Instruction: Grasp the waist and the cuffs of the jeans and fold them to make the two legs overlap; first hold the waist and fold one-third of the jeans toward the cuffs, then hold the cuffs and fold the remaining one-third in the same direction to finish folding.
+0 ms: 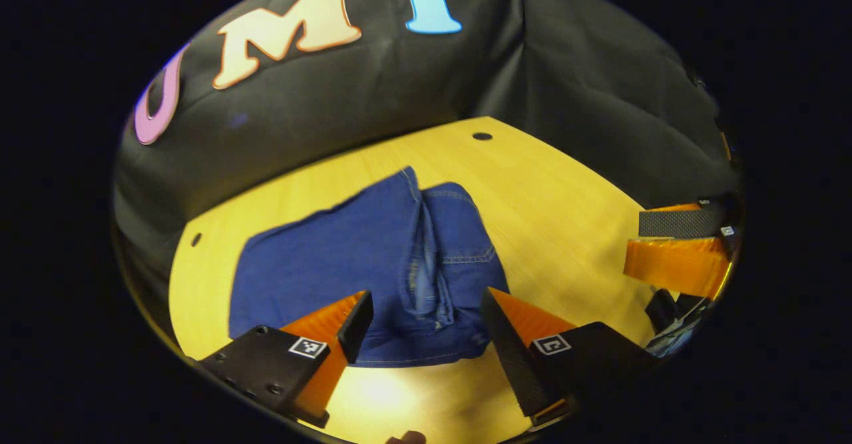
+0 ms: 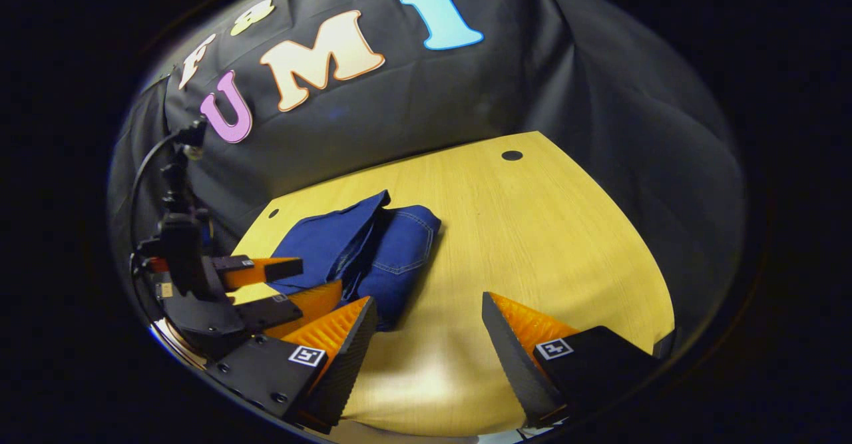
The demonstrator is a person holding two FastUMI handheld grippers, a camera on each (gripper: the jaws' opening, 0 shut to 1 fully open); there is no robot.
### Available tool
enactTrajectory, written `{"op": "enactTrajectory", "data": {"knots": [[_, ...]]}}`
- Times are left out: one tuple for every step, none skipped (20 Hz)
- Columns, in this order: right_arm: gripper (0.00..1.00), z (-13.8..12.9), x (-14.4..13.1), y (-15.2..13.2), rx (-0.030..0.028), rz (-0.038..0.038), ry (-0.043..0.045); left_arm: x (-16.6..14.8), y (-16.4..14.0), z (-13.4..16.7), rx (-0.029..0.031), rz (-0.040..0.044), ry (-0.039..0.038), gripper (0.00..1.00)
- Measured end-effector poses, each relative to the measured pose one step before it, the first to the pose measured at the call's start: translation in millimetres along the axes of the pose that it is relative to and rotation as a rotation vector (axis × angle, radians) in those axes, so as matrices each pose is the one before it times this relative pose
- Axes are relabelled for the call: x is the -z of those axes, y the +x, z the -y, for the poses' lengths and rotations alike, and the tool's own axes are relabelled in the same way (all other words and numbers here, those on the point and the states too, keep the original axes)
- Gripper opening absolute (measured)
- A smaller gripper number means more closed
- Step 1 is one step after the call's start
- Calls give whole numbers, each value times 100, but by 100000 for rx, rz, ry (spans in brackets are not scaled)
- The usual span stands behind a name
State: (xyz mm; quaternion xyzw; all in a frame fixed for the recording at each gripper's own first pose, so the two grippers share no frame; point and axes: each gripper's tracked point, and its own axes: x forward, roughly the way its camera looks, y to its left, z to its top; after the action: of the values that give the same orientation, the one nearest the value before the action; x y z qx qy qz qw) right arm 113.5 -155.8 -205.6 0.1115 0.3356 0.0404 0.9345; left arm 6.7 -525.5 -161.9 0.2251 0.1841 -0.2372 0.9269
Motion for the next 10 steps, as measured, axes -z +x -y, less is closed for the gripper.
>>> {"op": "enactTrajectory", "data": {"knots": [[98, -435, 53, -54, -863, 226, 6, -85, -1021, -1307, -4379, 1388, 1165, 95], [98, -391, -120, -5, -912, 433, 75, 149, -545, -1627, -4621, 895, 790, 94], [94, -330, -45, 10, -954, 271, -203, 204, -643, -1481, -4125, 695, 231, 94], [94, -269, 193, -132, -602, -175, -283, 332, -568, -1247, -3348, 207, -833, 94], [94, -85, 107, -17, -286, -116, -429, 504, -451, -1058, -2335, -372, -1761, 94], [93, -124, -42, -95, -203, 225, -410, 560, -347, -757, -1563, -1006, -2161, 94], [93, -176, -38, -116, -346, 301, -196, 631, -105, -790, -1458, -1184, -2201, 94], [93, -160, -45, -42, -378, 395, -41, 481, -194, -744, -1830, -1204, -2135, 94], [93, -115, -127, -16, -370, 418, -42, 602, -339, -826, -1849, -1011, -1942, 94], [94, -140, -128, -53, -108, 408, -102, 437, 10, -495, -1482, -893, -1734, 94]]}}
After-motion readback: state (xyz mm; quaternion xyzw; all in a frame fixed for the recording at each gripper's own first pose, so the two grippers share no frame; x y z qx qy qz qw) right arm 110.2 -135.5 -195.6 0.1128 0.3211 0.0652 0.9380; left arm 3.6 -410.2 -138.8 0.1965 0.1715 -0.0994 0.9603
